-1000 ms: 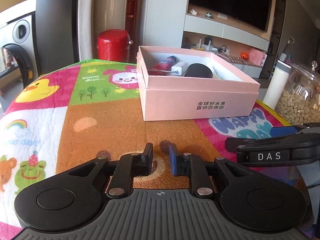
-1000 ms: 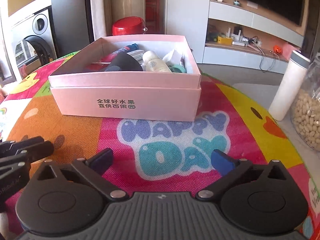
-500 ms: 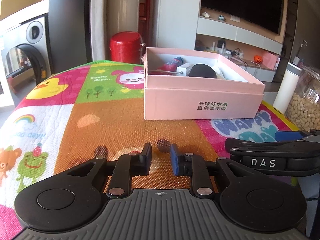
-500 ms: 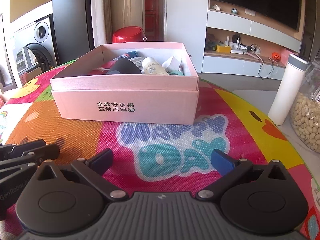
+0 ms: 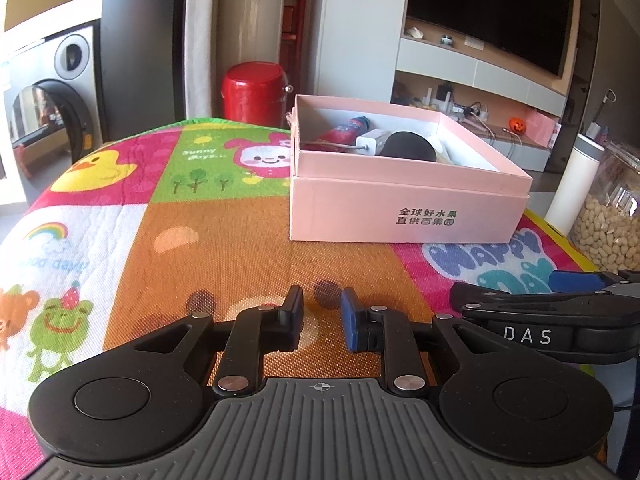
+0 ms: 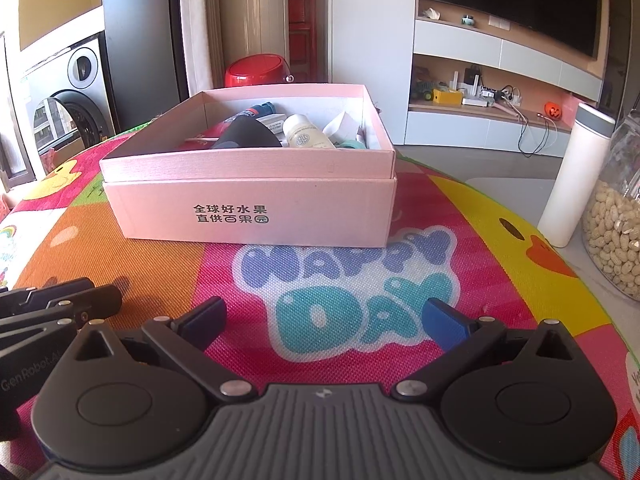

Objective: Organize rigid objects

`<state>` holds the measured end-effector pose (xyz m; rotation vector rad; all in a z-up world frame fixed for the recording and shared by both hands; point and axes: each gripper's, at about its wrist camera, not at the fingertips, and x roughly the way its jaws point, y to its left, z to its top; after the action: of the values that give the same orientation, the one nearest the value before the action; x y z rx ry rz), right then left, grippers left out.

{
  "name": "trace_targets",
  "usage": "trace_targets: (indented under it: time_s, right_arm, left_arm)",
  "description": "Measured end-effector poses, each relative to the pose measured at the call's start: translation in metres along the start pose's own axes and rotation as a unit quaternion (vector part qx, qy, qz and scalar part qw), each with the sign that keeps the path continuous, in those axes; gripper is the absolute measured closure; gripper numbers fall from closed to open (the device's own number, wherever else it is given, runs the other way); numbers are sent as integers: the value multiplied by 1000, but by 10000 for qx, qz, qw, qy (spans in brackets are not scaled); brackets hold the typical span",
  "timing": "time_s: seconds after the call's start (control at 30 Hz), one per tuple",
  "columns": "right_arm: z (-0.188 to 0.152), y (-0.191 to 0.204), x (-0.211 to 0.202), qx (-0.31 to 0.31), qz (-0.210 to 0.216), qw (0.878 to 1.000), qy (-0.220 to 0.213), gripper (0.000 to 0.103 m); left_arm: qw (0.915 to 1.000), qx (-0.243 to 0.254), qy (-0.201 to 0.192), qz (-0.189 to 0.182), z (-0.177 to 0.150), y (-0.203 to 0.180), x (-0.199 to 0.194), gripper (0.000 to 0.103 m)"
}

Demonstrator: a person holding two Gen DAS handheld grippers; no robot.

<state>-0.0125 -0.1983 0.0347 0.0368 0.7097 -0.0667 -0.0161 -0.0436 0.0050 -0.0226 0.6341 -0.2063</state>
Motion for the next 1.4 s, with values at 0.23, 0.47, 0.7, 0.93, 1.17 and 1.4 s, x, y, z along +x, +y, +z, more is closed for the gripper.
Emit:
trace_targets:
  time_s: [0.23,0.47,0.7,0.93,1.17,1.4]
  right_arm:
    - [0,0,0,-2,-1,10000,-1,0]
    - [0,0,0,-2,-2,10000,-2,0]
    - [0,0,0,-3,-3,10000,-2,0]
    - [-1,0,-1,22,-10,10000,-4,0]
    - [-2,10,-5,87,-100,9999,-3,0]
    - [-1,11,-6,123,-138,9998,-2,0]
  left_arm:
    - [10000,-26,-2,-17,0,1,0,80]
    - [9999,-138,-9,-95,0,4,0,80]
    - [10000,-32,-5,-22,0,3,0,79]
    - [9997,232,6,111,0,-3,0,80]
    - [9979,615,4,220,-2,-1,-4,80]
    - [9995,289,30,-77,0,9,-3,80]
